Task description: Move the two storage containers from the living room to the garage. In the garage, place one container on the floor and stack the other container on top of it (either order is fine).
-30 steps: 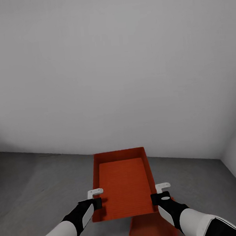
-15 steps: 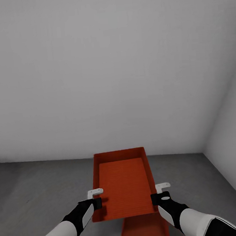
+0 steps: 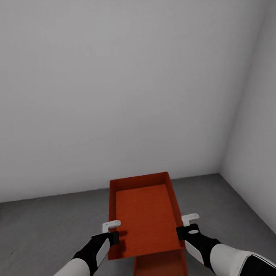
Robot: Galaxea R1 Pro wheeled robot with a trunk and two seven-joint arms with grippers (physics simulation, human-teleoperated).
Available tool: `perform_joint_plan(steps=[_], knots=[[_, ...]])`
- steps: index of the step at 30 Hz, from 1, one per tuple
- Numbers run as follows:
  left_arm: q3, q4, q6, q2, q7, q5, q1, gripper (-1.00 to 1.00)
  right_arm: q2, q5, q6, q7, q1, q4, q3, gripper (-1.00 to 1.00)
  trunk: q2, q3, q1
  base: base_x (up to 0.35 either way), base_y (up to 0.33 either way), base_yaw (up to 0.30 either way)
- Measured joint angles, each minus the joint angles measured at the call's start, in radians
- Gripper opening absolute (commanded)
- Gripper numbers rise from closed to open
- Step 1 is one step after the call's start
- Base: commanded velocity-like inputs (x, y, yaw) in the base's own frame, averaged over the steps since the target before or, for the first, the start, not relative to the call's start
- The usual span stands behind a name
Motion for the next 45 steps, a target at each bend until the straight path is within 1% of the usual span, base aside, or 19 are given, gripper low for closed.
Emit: perform_joint_plan(steps=[9,13,22,30,37,45], knots=[[0.0,0.0,0.0,0.0,0.0,0.0,0.0,-1.0,0.0,0.0,0.0,0.0,0.0,0.0,0.0,-1.0,0.0,0.0,0.0,0.0,0.0,-0.246],[0.0,0.0,0.0,0.0,0.0,0.0,0.0,-1.0,0.0,0.0,0.0,0.0,0.0,0.0,0.0,-1.0,0.0,0.0,0.0,0.0,0.0,-0.142],[0.0,0.0,0.001,0.0,0.0,0.0,0.0,-1.0,0.0,0.001,0.001,0.0,0.0,-0.001,0.0,-1.0,0.0,0.0,0.0,0.014,-0.002,-0.017],[0.001,0.0,0.0,0.0,0.0,-0.001,0.0,-1.0,-0.001,0.0,0.001,0.0,0.0,-0.001,0.0,-1.0,0.0,0.0,0.0,0.157,-0.101,0.0],[0.0,0.0,0.001,0.0,0.0,0.0,0.0,-1.0,0.0,0.001,0.001,0.0,0.0,-0.001,0.0,-1.0,0.0,0.0,0.0,0.031,-0.009,0.0],[0.001,0.0,0.0,0.0,0.0,0.0,0.0,-1.0,-0.001,0.001,0.001,0.0,0.0,-0.001,0.0,-1.0,0.0,0.0,0.0,0.154,0.0,0.0]])
